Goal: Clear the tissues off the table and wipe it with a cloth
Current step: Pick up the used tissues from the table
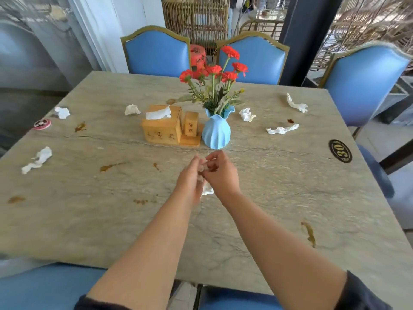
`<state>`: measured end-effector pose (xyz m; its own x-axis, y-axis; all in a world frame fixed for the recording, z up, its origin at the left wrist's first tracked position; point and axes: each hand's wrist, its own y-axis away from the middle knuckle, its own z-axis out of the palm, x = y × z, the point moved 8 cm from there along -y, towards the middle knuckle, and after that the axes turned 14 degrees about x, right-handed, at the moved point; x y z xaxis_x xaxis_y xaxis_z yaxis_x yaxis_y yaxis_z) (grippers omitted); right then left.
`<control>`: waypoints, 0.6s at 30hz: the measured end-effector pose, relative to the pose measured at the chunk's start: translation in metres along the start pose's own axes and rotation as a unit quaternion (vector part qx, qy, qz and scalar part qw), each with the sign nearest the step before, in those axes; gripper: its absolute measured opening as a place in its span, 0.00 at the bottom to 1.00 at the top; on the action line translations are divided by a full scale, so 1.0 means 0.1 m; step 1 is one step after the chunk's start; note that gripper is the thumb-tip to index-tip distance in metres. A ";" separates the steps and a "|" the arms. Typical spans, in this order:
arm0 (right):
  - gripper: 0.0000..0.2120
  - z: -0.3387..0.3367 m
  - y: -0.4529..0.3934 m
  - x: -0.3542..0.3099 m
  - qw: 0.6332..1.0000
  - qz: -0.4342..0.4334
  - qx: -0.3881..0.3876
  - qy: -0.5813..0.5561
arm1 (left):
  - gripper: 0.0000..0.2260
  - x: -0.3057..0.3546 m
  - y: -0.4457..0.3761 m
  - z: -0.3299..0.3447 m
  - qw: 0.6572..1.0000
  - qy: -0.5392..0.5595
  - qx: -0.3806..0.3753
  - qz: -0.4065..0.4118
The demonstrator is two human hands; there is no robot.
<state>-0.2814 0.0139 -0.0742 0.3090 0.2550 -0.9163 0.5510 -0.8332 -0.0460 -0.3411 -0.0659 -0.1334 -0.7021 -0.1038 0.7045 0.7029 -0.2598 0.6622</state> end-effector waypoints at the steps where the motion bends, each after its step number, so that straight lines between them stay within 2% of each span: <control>1: 0.11 0.05 0.02 -0.03 1.000 -0.001 -0.003 0.003 | 0.12 0.07 -0.01 -0.09 0.999 -0.025 0.017 0.013; 3: 0.12 0.15 0.04 -0.03 1.000 -0.005 -0.001 0.020 | 0.08 0.22 -0.05 -0.30 0.994 -0.078 0.072 0.040; 5: 0.17 0.26 0.03 0.07 0.994 -0.023 0.003 0.104 | 0.09 0.34 -0.13 -0.45 0.991 -0.096 0.077 0.051; 8: 0.25 0.50 0.09 0.34 0.948 -0.015 -0.068 0.311 | 0.10 0.43 -0.18 -0.66 0.993 -0.091 0.059 0.052; 10: 0.26 0.60 0.20 0.45 0.921 0.009 -0.098 0.377 | 0.11 0.50 -0.20 -0.78 0.995 -0.083 0.044 0.045; 13: 0.26 0.71 0.32 0.47 0.929 0.020 -0.054 0.367 | 0.12 0.56 -0.25 -0.97 0.995 -0.088 0.028 0.021; 16: 0.21 0.74 0.41 0.36 0.941 0.029 -0.011 0.337 | 0.15 0.58 -0.27 -1.12 0.996 -0.091 0.020 -0.003; 18: 0.16 0.74 0.47 0.24 0.960 0.050 0.026 0.275 | 0.15 0.62 -0.27 -1.22 0.995 -0.098 0.017 -0.003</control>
<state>-0.3060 -0.0553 -0.1280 0.7292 0.3803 -0.5689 0.4615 -0.8872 -0.0015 -0.4172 -0.1822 -0.1385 -0.6732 0.0889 0.7341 0.7041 -0.2266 0.6730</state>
